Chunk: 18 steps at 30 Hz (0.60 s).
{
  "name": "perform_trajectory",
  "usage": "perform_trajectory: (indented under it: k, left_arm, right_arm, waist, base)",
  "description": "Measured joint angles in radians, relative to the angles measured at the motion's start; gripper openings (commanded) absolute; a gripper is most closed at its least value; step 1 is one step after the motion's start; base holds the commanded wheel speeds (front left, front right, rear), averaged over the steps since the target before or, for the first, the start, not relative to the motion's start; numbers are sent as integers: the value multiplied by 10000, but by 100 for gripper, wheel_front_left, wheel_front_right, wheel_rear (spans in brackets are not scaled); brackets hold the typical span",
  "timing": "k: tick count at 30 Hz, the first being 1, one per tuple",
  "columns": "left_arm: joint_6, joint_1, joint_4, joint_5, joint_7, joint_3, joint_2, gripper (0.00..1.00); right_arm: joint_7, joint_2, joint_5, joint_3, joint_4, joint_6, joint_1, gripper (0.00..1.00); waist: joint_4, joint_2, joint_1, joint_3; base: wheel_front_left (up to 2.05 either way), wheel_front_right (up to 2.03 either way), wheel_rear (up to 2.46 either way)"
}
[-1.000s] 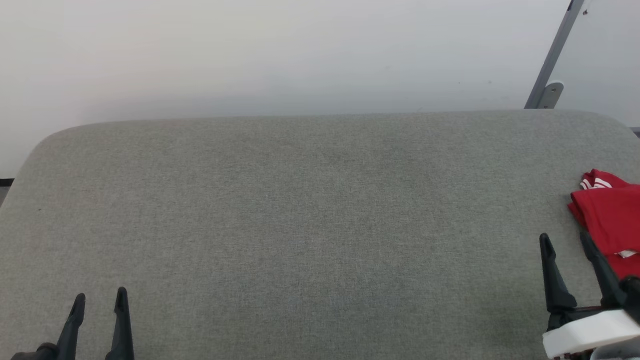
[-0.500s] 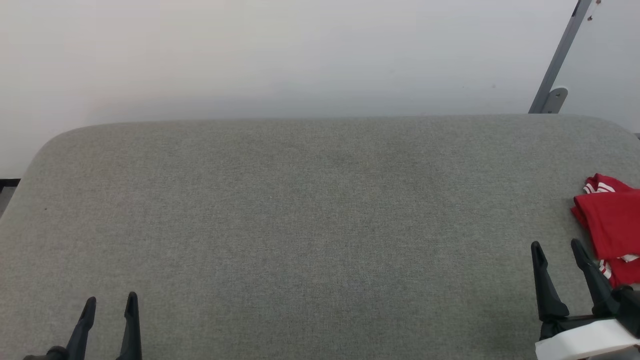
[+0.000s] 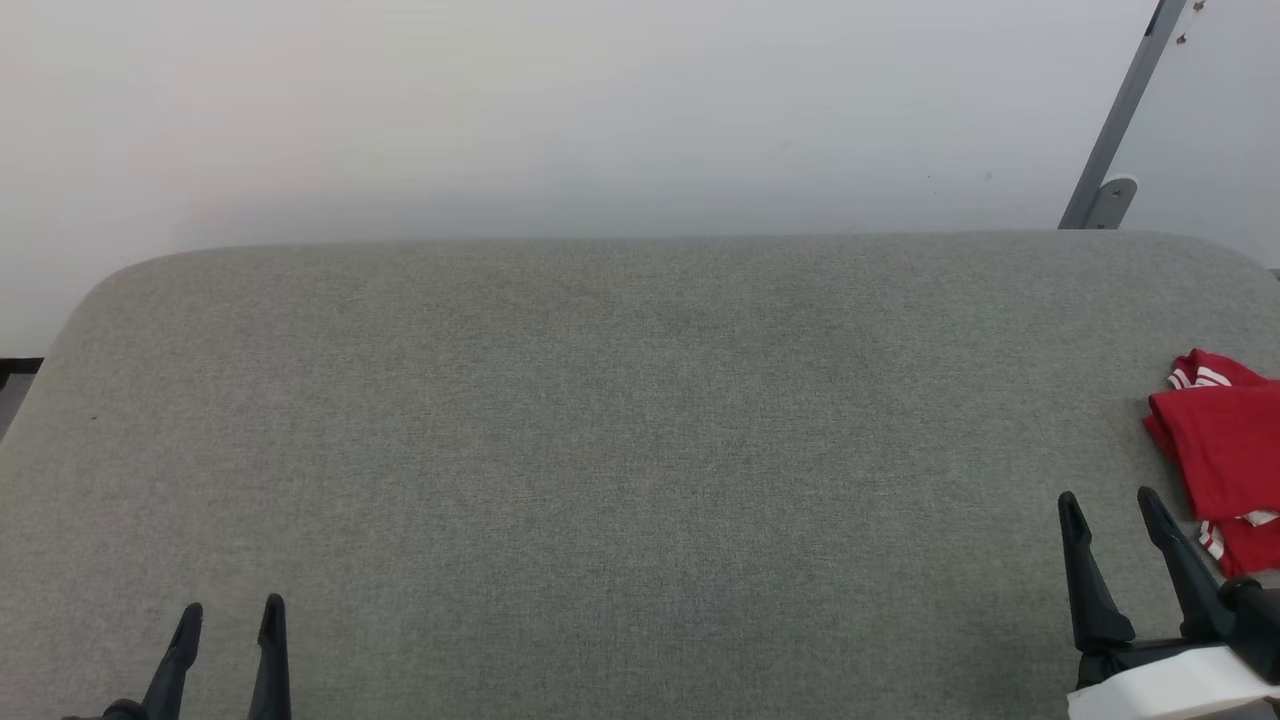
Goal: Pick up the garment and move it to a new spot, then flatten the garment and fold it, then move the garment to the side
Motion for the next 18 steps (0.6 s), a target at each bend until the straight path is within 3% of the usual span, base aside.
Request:
perform_trajectory:
  k: [17,18]
  left_arm:
    - [0,-24,-23,81,0,-128,-6,100]
    - [2,-17,17,79,6,-130,-29,0]
  right_arm:
    - [0,15,0,2,-2,0,0,100]
    - [4,33,0,2,46,0,10,0]
  waist:
    - [19,0,0,-45]
    - [21,0,0,-48]
  base:
    - [0,0,0]
    - [0,0,0]
